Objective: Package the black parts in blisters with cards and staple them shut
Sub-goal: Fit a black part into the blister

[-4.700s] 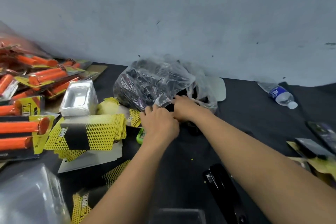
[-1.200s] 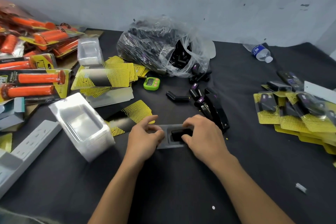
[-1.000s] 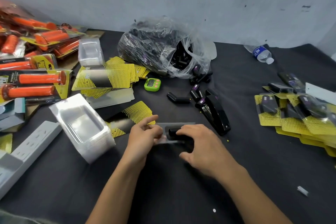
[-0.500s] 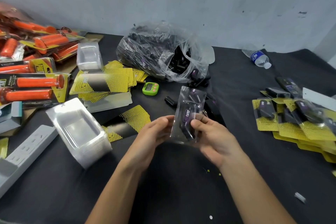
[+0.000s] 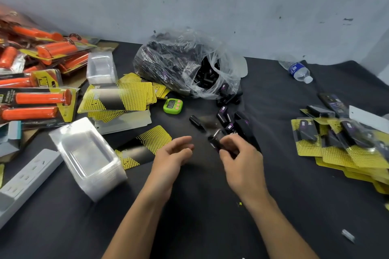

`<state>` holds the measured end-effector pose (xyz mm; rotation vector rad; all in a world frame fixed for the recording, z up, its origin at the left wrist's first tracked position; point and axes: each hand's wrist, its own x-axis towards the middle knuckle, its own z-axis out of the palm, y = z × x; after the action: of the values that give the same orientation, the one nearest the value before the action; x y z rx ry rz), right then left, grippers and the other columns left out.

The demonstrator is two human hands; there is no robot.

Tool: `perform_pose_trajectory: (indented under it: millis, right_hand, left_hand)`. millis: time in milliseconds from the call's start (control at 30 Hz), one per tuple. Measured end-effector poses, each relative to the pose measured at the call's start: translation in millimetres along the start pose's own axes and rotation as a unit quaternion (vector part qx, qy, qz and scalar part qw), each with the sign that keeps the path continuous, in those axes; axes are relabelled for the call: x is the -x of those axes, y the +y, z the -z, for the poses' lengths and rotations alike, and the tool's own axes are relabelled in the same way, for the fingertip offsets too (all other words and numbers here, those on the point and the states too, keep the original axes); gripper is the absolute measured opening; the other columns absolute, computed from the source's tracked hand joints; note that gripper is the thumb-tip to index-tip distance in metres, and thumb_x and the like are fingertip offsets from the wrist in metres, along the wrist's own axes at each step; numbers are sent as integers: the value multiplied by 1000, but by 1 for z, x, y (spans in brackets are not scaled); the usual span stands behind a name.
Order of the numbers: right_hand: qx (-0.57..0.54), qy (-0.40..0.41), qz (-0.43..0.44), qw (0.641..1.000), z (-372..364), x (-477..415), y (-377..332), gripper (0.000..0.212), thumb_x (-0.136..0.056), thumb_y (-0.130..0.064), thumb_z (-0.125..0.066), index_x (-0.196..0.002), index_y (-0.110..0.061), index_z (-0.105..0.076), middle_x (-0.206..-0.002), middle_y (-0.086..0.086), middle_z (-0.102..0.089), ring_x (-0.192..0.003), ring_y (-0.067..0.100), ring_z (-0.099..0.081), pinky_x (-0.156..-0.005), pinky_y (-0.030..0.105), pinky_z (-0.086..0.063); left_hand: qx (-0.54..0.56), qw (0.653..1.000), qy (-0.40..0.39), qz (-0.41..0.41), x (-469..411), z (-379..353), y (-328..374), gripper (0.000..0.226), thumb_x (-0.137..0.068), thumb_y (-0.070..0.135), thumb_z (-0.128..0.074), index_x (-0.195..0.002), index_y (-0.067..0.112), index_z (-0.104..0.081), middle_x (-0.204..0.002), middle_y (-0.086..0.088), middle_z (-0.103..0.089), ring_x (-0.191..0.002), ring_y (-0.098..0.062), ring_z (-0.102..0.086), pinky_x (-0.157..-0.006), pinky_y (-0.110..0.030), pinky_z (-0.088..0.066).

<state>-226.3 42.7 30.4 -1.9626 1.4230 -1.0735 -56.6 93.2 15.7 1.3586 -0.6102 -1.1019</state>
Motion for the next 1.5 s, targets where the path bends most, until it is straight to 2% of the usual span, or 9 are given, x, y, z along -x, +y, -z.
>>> perform_pose_trajectory:
  millis: [167,367,500,800,933,1033,1167,1333,1500]
  right_hand:
    - [211,27,206,955,-23,27,17,44,-59,-2,-95,-96,-18,-77,-95,-5,-75,-88,24,-69,-76,38,-57]
    - [182,-81,184,963,-17,32,28,42,-70,-17,-92,-110,-17,-78,-112,-6,-73,-106,18,-64,-91,37,-56]
    - [73,-79,90,990,-4,16,11,23,-93,-21,-69,-115,-23,-74,-112,-18,-66,-110,2,-53,-99,13,-39]
    - [356,-227,197,885,-24,-16,-11,24,-92,-26,-65,-115,-31,-67,-112,-6,-53,-110,20,-50,-89,34,-39]
    - [70,-138,48,987,-14,-27,-7,20,-85,-21,-73,-103,-29,-73,-96,-15,-65,-87,2,-60,-82,25,-47]
    - [-135,-90,-92,982,-1,-27,-9,19,-72,-27,-67,-90,-31,-72,-79,-9,-73,-70,11,-70,-71,39,-60]
    - [-77,-76,-52,993,3,-9,4,30,-66,-19,-66,-89,-37,-73,-79,-16,-74,-69,2,-69,-67,15,-51]
    - [-31,-80,-29,996,6,6,25,57,-68,18,-52,-81,-35,-65,-95,-18,-75,-89,11,-71,-79,25,-56]
    - [81,-190,7,978,19,2,20,48,-67,8,-56,-88,-35,-56,-96,-14,-68,-90,3,-60,-76,14,-46]
  left_hand:
    - [1,998,62,-15,-5,7,-2,44,-90,-16,-56,-110,19,-74,-98,-3,-76,-90,-12,-73,-81,-27,-57]
    - [-135,989,50,-43,-6,15,-11,36,-90,0,-72,-116,25,-71,-98,2,-76,-80,-14,-75,-67,-24,-60]
    - [-177,981,58,-44,-8,14,-13,50,-82,-8,-73,-116,28,-70,-91,3,-76,-74,-15,-74,-65,-25,-60]
    - [-144,988,58,-24,-13,13,-18,55,-79,-10,-72,-116,30,-69,-77,1,-75,-69,-20,-74,-60,-31,-60]
    - [-133,989,56,-23,-14,14,-21,55,-79,-9,-70,-118,30,-68,-77,1,-74,-68,-21,-75,-61,-33,-61]
    - [-130,990,56,-24,-14,15,-22,55,-79,-8,-69,-119,30,-68,-78,-1,-75,-68,-23,-75,-61,-33,-60]
    - [-132,989,58,-30,-13,14,-24,57,-79,-8,-69,-119,32,-67,-79,-2,-74,-69,-24,-75,-61,-32,-60]
    - [-145,986,65,-49,-10,15,-25,54,-79,-5,-70,-120,30,-69,-79,1,-75,-69,-19,-75,-69,-38,-65]
    - [-158,983,78,-59,-9,13,-23,53,-77,-4,-72,-111,37,-68,-78,5,-75,-67,-16,-74,-74,-43,-65]
